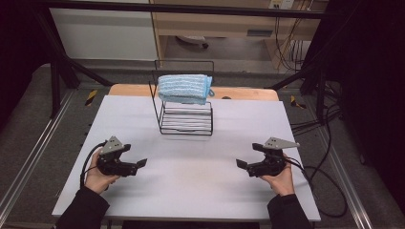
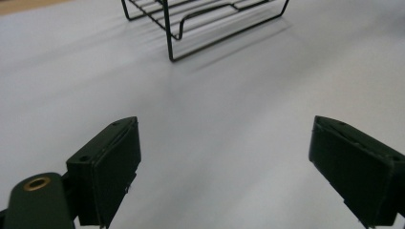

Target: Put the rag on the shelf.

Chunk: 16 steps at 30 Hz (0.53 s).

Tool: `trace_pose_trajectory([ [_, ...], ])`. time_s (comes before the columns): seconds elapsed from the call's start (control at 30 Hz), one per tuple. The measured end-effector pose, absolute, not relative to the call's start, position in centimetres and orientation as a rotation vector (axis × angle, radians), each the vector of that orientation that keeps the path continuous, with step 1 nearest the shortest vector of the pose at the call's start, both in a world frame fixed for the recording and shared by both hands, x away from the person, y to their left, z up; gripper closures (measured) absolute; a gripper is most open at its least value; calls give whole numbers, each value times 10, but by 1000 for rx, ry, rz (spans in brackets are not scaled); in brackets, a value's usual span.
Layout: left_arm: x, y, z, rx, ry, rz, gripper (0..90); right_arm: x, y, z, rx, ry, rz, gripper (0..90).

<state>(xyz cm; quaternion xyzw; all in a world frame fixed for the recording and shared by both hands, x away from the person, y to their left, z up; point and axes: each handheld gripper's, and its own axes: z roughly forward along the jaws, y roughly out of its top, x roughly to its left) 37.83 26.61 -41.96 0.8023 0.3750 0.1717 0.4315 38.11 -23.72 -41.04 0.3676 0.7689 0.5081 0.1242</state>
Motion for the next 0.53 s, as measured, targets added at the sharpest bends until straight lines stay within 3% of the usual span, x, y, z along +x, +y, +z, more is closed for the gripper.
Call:
trace_pose_trajectory([
  [0.53, 371, 273, -441, 2034, 969, 397, 102, 361, -259, -448, 1138, 2308, 1393, 5],
])
